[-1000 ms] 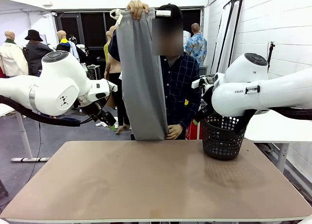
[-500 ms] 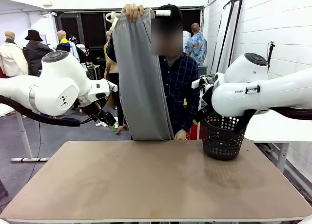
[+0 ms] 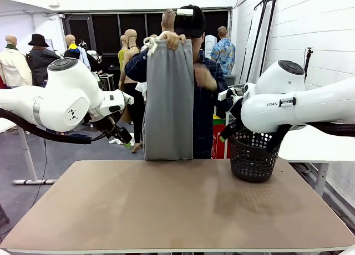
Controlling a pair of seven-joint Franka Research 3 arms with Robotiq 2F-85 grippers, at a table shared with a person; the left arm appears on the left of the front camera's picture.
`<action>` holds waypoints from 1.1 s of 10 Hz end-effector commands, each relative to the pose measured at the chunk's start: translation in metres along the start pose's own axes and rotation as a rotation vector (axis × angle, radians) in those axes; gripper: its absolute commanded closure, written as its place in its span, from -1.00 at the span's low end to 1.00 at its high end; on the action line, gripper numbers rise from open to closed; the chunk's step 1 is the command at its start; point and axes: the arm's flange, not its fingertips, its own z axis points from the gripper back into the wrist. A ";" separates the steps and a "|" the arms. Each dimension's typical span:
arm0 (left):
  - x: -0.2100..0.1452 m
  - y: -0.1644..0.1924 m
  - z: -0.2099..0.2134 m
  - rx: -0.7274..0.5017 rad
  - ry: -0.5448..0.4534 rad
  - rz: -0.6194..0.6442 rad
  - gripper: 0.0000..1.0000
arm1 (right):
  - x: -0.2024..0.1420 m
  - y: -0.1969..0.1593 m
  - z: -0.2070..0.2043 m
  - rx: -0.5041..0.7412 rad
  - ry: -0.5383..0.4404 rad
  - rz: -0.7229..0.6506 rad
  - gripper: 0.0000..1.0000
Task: Fold the training pants.
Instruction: Grab both ends of the Training pants handed by a person.
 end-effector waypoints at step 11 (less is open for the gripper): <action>0.000 0.001 0.000 -0.001 -0.001 -0.010 -1.00 | 0.000 -0.001 0.000 0.001 -0.001 -0.002 -1.00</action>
